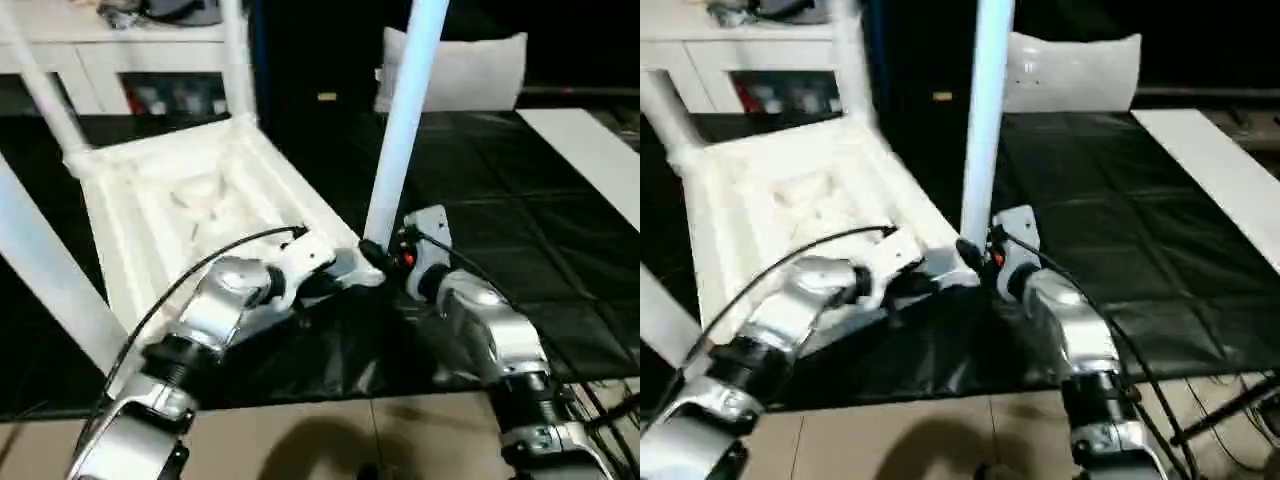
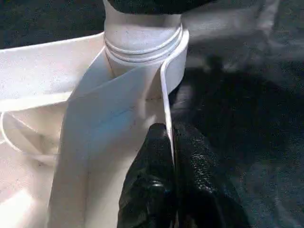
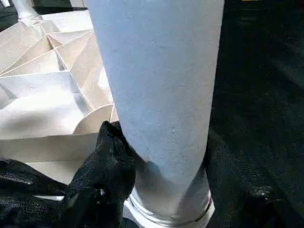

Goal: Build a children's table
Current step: Rotate leg to tighten

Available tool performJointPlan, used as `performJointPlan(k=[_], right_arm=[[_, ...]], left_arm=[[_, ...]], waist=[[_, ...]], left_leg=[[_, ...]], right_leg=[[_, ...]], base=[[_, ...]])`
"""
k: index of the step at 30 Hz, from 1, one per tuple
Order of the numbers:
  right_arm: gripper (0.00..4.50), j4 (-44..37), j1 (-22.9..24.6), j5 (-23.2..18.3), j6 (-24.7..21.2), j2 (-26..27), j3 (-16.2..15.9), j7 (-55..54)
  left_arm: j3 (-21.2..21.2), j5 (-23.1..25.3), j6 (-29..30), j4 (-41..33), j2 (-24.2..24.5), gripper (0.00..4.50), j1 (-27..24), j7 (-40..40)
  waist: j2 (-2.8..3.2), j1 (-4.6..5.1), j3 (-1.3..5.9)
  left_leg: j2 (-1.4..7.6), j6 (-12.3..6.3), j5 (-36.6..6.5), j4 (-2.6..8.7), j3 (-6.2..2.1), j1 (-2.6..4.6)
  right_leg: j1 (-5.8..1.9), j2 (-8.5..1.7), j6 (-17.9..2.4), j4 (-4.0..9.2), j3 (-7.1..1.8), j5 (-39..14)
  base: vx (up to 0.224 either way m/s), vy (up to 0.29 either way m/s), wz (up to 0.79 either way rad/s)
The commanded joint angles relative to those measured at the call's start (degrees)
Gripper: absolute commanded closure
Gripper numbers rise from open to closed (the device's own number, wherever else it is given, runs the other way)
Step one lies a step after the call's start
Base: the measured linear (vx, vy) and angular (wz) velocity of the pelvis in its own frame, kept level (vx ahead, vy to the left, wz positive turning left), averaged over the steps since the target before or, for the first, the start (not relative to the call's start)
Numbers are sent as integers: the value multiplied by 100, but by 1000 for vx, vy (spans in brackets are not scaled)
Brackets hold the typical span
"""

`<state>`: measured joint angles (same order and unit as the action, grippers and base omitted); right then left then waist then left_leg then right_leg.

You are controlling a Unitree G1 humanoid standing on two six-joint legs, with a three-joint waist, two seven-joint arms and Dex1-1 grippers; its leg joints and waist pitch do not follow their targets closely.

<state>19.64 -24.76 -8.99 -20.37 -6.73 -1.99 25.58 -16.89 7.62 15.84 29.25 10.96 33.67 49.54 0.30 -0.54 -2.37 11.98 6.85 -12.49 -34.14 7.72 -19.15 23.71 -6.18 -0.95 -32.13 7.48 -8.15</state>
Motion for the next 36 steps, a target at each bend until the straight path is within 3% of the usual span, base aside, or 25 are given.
performJointPlan(k=[1,3,5,6,9,10,11,15,16,18,20,26,31,36], right_arm=[[183,178,-44,62,-12,133,-29,-82],[175,-7,96,-66,148,-16,3,293],[152,-63,168,-72,193,-109,-35,435],[141,-150,312,-117,289,-308,-87,726],[131,-306,550,-274,511,-752,-169,1516],[108,-344,595,-307,571,-851,-178,1710],[97,-360,623,-323,620,-908,-176,1838],[76,-344,636,-387,681,-1172,-104,2203],[65,-257,589,-368,896,-1422,-95,2518],[57,-271,571,-429,934,-1575,-123,2831],[57,-380,553,-664,827,-1815,-195,3463],[125,-329,436,-812,840,-2194,-423,4572],[167,-360,374,-993,716,-2322,-616,5181],[214,-247,319,-986,700,-2227,-735,5374]], left_arm=[[-372,-38,-144,-230,-269,450,35,270],[-433,46,-225,-199,-137,450,20,320],[-432,57,-245,-186,-79,450,18,325],[-422,77,-307,-170,33,450,9,358],[-458,85,-467,-159,257,450,-35,588],[-476,90,-515,-157,312,450,-48,662],[-494,86,-541,-158,350,450,-55,703],[-544,10,-869,-108,521,450,-95,1007],[-581,-95,-1221,-57,667,450,-132,1382],[-596,-138,-1311,-34,744,450,-133,1563],[-647,-151,-1464,48,872,450,-99,1800],[-851,-215,-2013,126,1151,450,-79,2529],[-1038,-354,-2342,-9,1272,450,-131,3187],[-1157,-390,-2464,-108,1286,450,-190,3475]], waist=[[-16,-59,324],[-28,-104,356],[-4,-208,369],[-31,-255,364],[-26,-354,384],[-2,-385,383],[-14,-399,386],[-13,-419,365],[38,-437,366],[2,-439,359],[50,-452,356],[-11,-481,371],[-14,-553,388],[-6,-621,380]], left_leg=[[-8,-377,-1379,465,95,-113],[15,-415,-1168,462,98,-124],[34,-464,-859,448,127,-85],[26,-488,-766,437,152,-78],[19,-569,-529,415,151,-120],[22,-617,-484,404,157,-110],[24,-644,-445,404,153,-122],[32,-568,-640,426,153,-109],[23,-536,-733,427,145,-104],[33,-517,-811,437,151,-101],[41,-545,-928,430,161,-60],[68,-584,-799,424,159,-90],[85,-653,-604,407,173,-95],[98,-546,-661,419,179,-88]], right_leg=[[-344,-177,-528,442,-186,-2615],[-377,-190,-676,381,-228,-2260],[-356,-183,-903,306,-282,-1739],[-356,-170,-1003,279,-302,-1556],[-407,-184,-1095,192,-343,-1244],[-405,-179,-1127,186,-342,-1108],[-423,-182,-1164,171,-344,-1029],[-415,-189,-1117,209,-342,-1378],[-415,-196,-1055,239,-331,-1573],[-414,-183,-1021,245,-339,-1637],[-383,-175,-1080,249,-343,-1624],[-407,-190,-1154,205,-336,-1529],[-403,-193,-1233,160,-343,-1358],[-395,-200,-1243,151,-347,-1360]], base=[[0,0,0],[0,0,0],[0,0,0],[0,0,0],[0,0,0],[0,0,0],[0,0,0],[0,0,0],[0,0,0],[0,0,0],[0,0,0],[0,0,0],[0,0,0],[0,0,0]])
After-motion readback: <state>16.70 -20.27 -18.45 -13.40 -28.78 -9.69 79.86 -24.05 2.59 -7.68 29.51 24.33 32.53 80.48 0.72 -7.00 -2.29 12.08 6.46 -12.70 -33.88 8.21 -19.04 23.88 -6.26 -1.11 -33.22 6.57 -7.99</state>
